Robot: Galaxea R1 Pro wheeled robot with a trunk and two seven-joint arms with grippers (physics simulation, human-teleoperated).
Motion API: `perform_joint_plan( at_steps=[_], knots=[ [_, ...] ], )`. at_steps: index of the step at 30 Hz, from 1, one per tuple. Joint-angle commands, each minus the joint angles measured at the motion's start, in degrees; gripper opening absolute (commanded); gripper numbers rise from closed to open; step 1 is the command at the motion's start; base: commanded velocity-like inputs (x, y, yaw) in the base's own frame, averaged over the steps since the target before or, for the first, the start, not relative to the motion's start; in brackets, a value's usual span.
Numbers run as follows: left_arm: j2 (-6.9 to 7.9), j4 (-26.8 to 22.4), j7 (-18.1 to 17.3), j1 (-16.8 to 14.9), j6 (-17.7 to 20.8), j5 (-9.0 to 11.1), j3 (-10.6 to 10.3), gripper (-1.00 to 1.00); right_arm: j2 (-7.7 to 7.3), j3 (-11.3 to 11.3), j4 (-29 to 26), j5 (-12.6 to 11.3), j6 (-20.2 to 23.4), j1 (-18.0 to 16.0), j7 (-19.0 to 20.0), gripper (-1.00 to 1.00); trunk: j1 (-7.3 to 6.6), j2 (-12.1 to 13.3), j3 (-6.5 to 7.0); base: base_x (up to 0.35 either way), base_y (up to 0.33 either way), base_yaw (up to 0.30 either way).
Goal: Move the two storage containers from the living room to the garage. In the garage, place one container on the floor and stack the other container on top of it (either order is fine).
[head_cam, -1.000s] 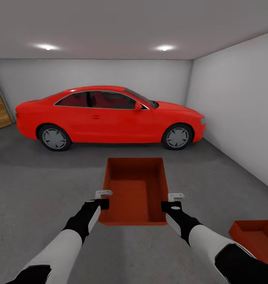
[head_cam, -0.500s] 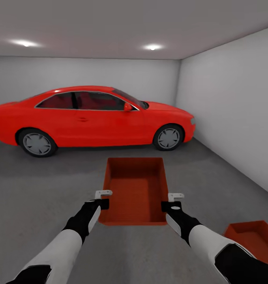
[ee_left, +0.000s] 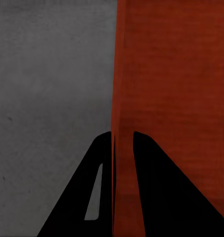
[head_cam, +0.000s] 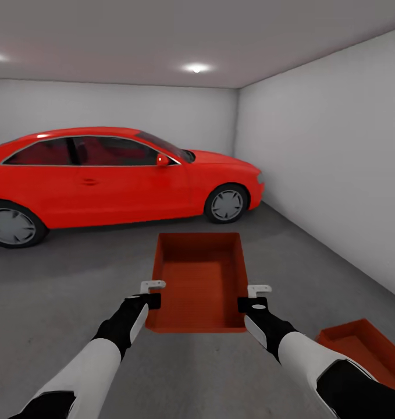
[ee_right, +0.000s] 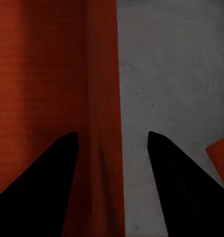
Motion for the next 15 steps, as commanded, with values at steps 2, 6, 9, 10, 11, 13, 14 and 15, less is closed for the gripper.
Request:
perform_joint_plan(
  at_steps=[2, 6, 9, 10, 11, 13, 14, 15],
  knots=[
    [-1.1, -0.1, 0.2, 0.0, 0.4, -0.3, 0.6, -1.0, 0.01, 0.1, 0.0, 0.5, 0.3, -0.1, -0.5, -1.0, 0.07, -0.1, -0.13, 0.322, 0.0, -0.252],
    [-1.1, -0.1, 0.2, 0.0, 0.4, -0.3, 0.6, -1.0, 0.01, 0.1, 0.0, 0.5, 0.3, -0.1, -0.5, -1.0, 0.07, -0.1, -0.13, 0.322, 0.0, -0.252],
    [-1.1, -0.1, 0.2, 0.0, 0.4, -0.3, 0.6, -1.0, 0.01, 0.1, 0.0, 0.5, 0.3, -0.1, -0.5, -1.0, 0.07, -0.1, -0.13, 0.322, 0.0, -0.252],
    [-1.1, -0.1, 0.2, 0.0, 0.4, -0.3, 0.6, -1.0, 0.01, 0.1, 0.0, 0.5, 0.3, -0.1, -0.5, -1.0, 0.07, -0.1, -0.13, 0.322, 0.0, -0.252],
    [-1.1, -0.1, 0.2, 0.0, 0.4, -0.3, 0.6, -1.0, 0.01, 0.1, 0.0, 0.5, 0.3, -0.1, -0.5, -1.0, 0.07, -0.1, -0.13, 0.322, 0.0, -0.252],
    [-1.1, -0.1, 0.2, 0.0, 0.4, -0.3, 0.6, -1.0, 0.01, 0.1, 0.0, 0.5, 0.3, -0.1, -0.5, -1.0, 0.07, -0.1, -0.13, 0.322, 0.0, -0.252],
    [-1.1, -0.1, 0.2, 0.0, 0.4, -0.3, 0.6, -1.0, 0.01, 0.1, 0.0, 0.5, 0.3, -0.1, -0.5, -1.0, 0.07, -0.1, -0.13, 0.322, 0.0, -0.252],
    [-1.1, -0.1, 0.2, 0.0, 0.4, -0.3, 0.6, -1.0, 0.01, 0.1, 0.0, 0.5, 0.3, -0.1, -0.5, -1.0, 0.07, -0.1, -0.13, 0.322, 0.0, -0.252]
  ],
)
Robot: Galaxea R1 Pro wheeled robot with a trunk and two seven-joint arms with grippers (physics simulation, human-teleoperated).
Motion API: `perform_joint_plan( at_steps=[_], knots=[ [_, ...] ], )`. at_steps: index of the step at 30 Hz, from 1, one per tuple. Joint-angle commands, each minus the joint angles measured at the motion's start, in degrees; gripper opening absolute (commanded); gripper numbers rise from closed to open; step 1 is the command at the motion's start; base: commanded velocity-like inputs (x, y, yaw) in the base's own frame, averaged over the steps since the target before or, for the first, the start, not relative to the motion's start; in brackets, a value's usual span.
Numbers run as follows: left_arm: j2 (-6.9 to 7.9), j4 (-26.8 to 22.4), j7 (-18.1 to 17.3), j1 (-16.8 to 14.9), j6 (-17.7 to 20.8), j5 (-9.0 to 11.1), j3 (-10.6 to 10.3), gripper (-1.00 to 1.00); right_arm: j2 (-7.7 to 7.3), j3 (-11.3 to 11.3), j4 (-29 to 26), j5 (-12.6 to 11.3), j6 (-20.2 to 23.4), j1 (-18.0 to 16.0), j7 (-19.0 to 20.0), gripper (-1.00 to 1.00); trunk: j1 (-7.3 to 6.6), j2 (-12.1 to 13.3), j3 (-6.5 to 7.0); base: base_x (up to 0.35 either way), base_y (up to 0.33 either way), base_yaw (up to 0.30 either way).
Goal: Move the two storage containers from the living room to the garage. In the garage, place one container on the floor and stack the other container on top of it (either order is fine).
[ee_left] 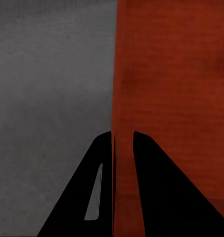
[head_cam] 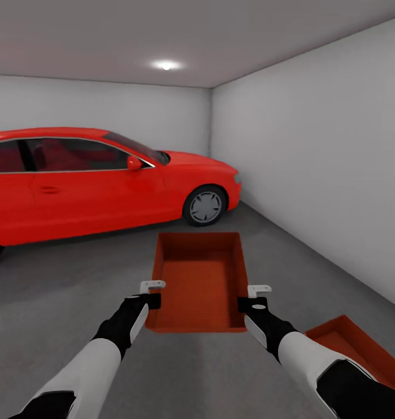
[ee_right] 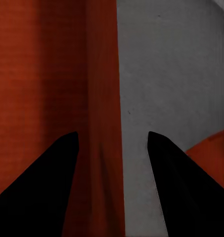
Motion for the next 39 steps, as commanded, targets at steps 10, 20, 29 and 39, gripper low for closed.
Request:
perform_joint_plan(
  at_steps=[10, 20, 29, 39],
  knots=[
    [-1.1, -0.1, 0.2, 0.0, 0.4, -0.3, 0.6, -1.0, 0.01, 0.1, 0.0, 0.5, 0.3, -0.1, -0.5, -1.0, 0.07, -0.1, -0.13, 0.322, 0.0, -0.252],
    [-1.1, -0.1, 0.2, 0.0, 0.4, -0.3, 0.6, -1.0, 0.01, 0.1, 0.0, 0.5, 0.3, -0.1, -0.5, -1.0, 0.07, -0.1, -0.13, 0.322, 0.0, -0.252],
    [-1.13, -0.2, 0.2, 0.0, 0.4, -0.3, 0.6, -1.0, 0.01, 0.1, 0.0, 0.5, 0.3, -0.1, -0.5, -1.0, 0.07, -0.1, -0.13, 0.322, 0.0, -0.252],
    [-1.19, -0.2, 0.2, 0.0, 0.4, -0.3, 0.6, -1.0, 0.01, 0.1, 0.0, 0.5, 0.3, -0.1, -0.5, -1.0, 0.07, -0.1, -0.13, 0.322, 0.0, -0.252]
  ],
)
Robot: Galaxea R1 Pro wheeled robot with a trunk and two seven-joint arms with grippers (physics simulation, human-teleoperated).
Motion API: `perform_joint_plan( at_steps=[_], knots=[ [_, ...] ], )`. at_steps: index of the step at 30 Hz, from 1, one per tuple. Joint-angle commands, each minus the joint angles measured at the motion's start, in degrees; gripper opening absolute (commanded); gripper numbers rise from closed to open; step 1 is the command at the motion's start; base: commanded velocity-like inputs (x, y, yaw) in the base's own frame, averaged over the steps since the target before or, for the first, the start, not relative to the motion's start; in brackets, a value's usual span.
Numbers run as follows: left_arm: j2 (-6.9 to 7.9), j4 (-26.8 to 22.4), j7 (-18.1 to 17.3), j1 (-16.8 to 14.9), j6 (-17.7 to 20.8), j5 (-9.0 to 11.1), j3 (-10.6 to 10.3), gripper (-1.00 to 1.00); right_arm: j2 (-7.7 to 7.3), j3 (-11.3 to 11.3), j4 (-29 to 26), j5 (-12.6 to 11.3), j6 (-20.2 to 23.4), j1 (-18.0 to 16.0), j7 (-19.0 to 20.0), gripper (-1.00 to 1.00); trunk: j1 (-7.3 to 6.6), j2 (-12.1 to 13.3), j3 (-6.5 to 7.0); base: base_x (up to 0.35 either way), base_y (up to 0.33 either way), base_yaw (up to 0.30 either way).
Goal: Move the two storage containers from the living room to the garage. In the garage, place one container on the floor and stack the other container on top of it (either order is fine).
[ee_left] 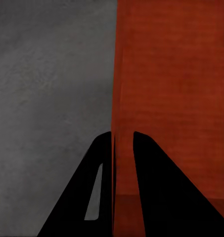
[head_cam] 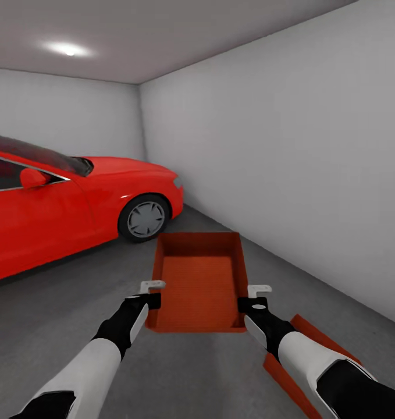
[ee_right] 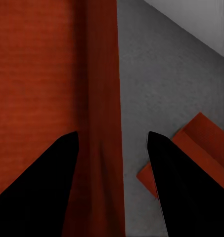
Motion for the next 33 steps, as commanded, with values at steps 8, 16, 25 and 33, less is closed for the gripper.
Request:
perform_joint_plan(
  at_steps=[8, 16, 25, 33],
  knots=[
    [-1.15, -0.1, 0.2, 0.0, 0.3, -0.3, 0.6, -1.0, 0.01, 0.2, 0.0, 0.4, 0.3, -0.1, -0.6, -1.0, 0.07, -0.1, -0.13, 0.322, 0.0, -0.252],
    [-1.17, -0.2, 0.2, 0.0, 0.3, -0.3, 0.6, -1.0, 0.01, 0.2, 0.0, 0.4, 0.3, -0.1, -0.6, -1.0, 0.07, -0.1, -0.13, 0.322, 0.0, -0.252],
    [-1.18, -0.2, 0.2, 0.0, 0.3, -0.3, 0.6, -1.0, 0.01, 0.2, 0.0, 0.4, 0.3, -0.1, -0.6, -1.0, 0.07, -0.1, -0.13, 0.322, 0.0, -0.252],
    [-1.17, -0.2, 0.2, 0.0, 0.3, -0.3, 0.6, -1.0, 0.01, 0.2, 0.0, 0.4, 0.3, -0.1, -0.6, -1.0, 0.07, -0.1, -0.13, 0.322, 0.0, -0.252]
  ],
)
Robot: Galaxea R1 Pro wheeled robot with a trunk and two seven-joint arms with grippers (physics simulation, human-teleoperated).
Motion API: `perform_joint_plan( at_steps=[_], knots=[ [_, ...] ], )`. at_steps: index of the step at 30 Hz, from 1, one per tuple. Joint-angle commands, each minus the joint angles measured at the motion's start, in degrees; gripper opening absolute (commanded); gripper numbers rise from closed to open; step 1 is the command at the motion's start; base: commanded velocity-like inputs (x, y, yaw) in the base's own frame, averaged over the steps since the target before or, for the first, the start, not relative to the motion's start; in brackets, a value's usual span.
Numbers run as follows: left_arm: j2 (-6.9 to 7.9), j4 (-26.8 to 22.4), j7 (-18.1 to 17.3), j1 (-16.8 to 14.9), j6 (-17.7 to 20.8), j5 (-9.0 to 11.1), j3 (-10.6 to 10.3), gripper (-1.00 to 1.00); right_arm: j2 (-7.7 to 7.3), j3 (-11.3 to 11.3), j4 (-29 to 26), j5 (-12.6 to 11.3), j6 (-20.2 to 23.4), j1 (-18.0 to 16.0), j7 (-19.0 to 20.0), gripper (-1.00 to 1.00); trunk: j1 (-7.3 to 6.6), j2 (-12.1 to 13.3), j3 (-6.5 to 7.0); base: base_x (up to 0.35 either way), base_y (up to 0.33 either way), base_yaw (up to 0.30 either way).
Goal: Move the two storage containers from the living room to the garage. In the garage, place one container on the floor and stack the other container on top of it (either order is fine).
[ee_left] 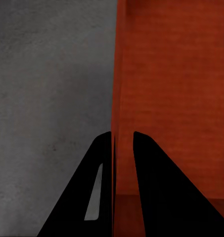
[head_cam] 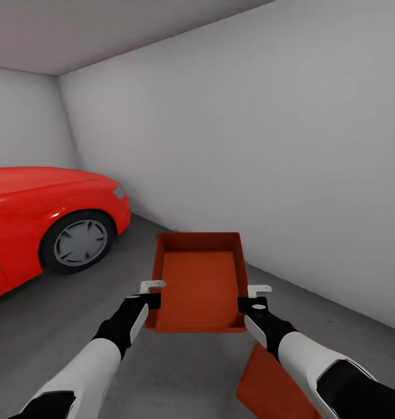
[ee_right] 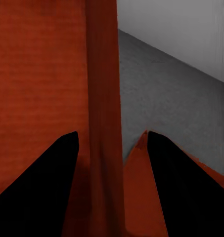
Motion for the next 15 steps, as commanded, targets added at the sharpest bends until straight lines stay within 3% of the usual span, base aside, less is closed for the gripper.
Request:
perform_joint_plan(
  at_steps=[1, 7, 15],
  knots=[
    [-1.18, -0.2, 0.2, 0.0, 0.3, -0.3, 0.6, -1.0, 0.01, 0.2, 0.0, 0.4, 0.3, -0.1, -0.6, -1.0, 0.07, -0.1, -0.13, 0.321, 0.0, -0.252],
    [-1.19, -0.2, 0.2, 0.0, 0.3, -0.3, 0.6, -1.0, 0.01, 0.2, 0.0, 0.4, 0.3, -0.1, -0.6, -1.0, 0.07, -0.1, -0.13, 0.232, 0.0, -0.252],
    [-1.19, -0.2, 0.2, 0.0, 0.3, -0.3, 0.6, -1.0, 0.01, 0.2, 0.0, 0.4, 0.3, -0.1, -0.6, -1.0, 0.07, -0.1, -0.13, 0.025, 0.0, -0.252]
  ],
)
